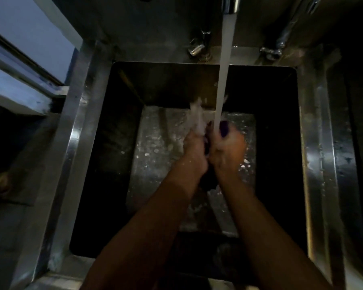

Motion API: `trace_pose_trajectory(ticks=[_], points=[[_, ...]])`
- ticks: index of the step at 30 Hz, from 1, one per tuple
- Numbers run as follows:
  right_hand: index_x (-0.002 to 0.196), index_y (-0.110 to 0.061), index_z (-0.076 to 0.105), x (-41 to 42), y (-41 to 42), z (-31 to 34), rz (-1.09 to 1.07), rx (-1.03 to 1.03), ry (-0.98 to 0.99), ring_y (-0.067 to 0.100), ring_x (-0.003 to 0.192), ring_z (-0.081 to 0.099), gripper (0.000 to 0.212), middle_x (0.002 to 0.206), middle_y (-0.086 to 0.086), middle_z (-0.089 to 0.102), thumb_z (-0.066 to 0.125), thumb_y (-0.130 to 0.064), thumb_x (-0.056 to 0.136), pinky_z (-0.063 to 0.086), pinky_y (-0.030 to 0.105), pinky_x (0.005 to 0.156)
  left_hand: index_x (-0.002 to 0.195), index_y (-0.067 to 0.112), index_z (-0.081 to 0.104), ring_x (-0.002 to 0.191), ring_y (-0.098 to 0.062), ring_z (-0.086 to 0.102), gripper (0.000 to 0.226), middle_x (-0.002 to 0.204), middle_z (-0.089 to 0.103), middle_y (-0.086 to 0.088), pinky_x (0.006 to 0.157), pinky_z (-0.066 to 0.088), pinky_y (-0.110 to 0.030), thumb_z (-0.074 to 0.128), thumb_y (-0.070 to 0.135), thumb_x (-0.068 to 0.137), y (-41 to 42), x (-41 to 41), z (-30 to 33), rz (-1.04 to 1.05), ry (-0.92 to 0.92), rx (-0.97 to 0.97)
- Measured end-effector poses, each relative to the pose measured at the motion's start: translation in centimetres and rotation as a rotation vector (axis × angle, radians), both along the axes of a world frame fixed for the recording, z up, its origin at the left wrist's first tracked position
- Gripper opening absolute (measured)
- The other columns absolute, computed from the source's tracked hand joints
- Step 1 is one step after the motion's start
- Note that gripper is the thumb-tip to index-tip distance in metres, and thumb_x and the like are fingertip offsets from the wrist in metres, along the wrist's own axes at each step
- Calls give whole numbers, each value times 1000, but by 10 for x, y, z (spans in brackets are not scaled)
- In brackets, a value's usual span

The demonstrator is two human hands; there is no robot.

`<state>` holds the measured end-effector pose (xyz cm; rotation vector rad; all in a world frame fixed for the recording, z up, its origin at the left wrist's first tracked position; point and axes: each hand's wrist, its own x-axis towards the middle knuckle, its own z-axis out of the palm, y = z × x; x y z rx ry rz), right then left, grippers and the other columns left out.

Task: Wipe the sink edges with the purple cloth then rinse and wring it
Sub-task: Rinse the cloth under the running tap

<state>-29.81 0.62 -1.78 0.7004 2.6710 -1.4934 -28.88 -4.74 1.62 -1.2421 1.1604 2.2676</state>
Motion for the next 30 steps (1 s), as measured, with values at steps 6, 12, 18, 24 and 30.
trace_pose_trajectory(ticks=[6, 12, 18, 24, 30], points=[[122, -4, 61, -23, 36, -40, -1, -110, -193, 19, 97, 64, 28, 113, 11, 68, 56, -19, 100, 48, 17, 83, 72, 14, 74, 68, -23, 68, 38, 67, 71, -7, 73, 56, -33, 52, 34, 96, 15, -3, -36, -8, -76, 28], [90, -26, 63, 19, 5, -3, 108, -72, -6, 16, 81, 64, 16, 77, -15, 60, 61, -41, 94, 47, 27, 68, 90, 13, 74, 99, -29, 72, 40, 79, 75, -3, 74, 59, -33, 48, 41, 101, -7, 5, -42, -62, -14, -7], [87, -21, 64, 47, -28, 8, 76, 178, 192, 15, 77, 54, 31, 90, -4, 52, 63, -52, 87, 46, 29, 65, 98, 13, 63, 78, -15, 63, 38, 87, 60, -7, 84, 49, -29, 50, 49, 100, -23, 16, -46, -157, 157, 126], [104, -15, 60, -20, 6, -22, -122, -23, -75, 24, 90, 66, 31, 98, 3, 68, 63, -44, 93, 52, 32, 78, 90, 14, 76, 74, -22, 73, 34, 81, 76, -7, 70, 56, -31, 55, 39, 97, -2, -1, -34, -111, -30, -11], [90, -25, 67, 45, -22, 11, 102, 116, -16, 7, 73, 51, 40, 78, -10, 60, 45, -56, 99, 34, 25, 69, 83, 17, 78, 70, -10, 74, 48, 76, 77, -2, 61, 55, -19, 45, 48, 98, -23, 30, -51, -107, 7, 153]])
